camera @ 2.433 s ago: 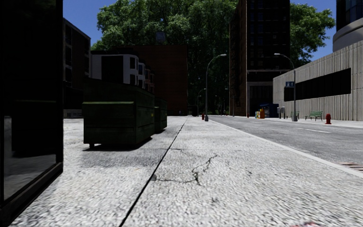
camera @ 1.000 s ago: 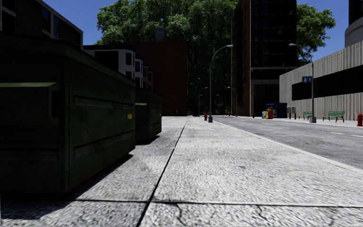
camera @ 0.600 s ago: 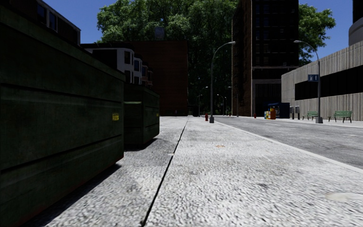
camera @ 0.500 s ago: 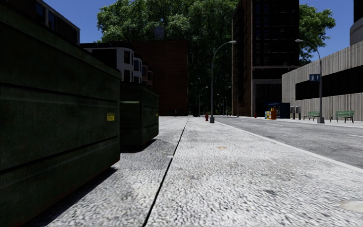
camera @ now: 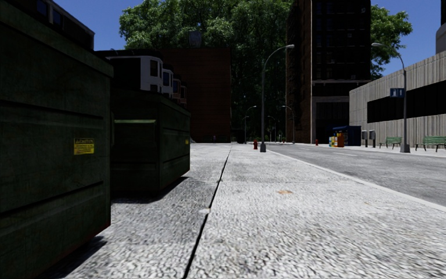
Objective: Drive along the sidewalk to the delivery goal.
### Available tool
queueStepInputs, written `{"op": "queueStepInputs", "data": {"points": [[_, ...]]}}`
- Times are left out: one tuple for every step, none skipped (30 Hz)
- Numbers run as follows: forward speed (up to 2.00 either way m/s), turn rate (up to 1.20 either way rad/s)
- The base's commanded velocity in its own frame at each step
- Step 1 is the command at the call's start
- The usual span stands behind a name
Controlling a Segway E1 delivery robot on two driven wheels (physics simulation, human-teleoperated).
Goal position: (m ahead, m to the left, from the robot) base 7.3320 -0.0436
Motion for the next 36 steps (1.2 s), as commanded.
{"op": "queueStepInputs", "data": {"points": [[1.70, 0.00], [1.70, 0.00], [1.70, 0.00], [1.70, 0.00], [1.70, 0.00], [1.70, 0.00], [1.70, 0.00], [1.70, 0.00], [1.70, 0.00], [1.70, 0.00], [1.70, 0.00], [1.70, 0.00], [1.70, 0.00], [1.70, 0.00], [1.70, 0.00], [1.70, 0.00], [1.70, 0.00], [1.70, 0.00], [1.70, 0.00], [1.70, 0.00], [1.70, 0.00], [1.70, 0.00], [1.70, 0.00], [1.70, 0.00], [1.70, 0.00], [1.70, 0.00], [1.70, 0.00], [1.70, 0.00], [1.70, 0.00], [1.70, 0.00], [1.70, 0.00], [1.70, 0.00], [1.70, 0.00], [1.70, 0.00], [1.70, 0.00], [1.70, 0.00]]}}
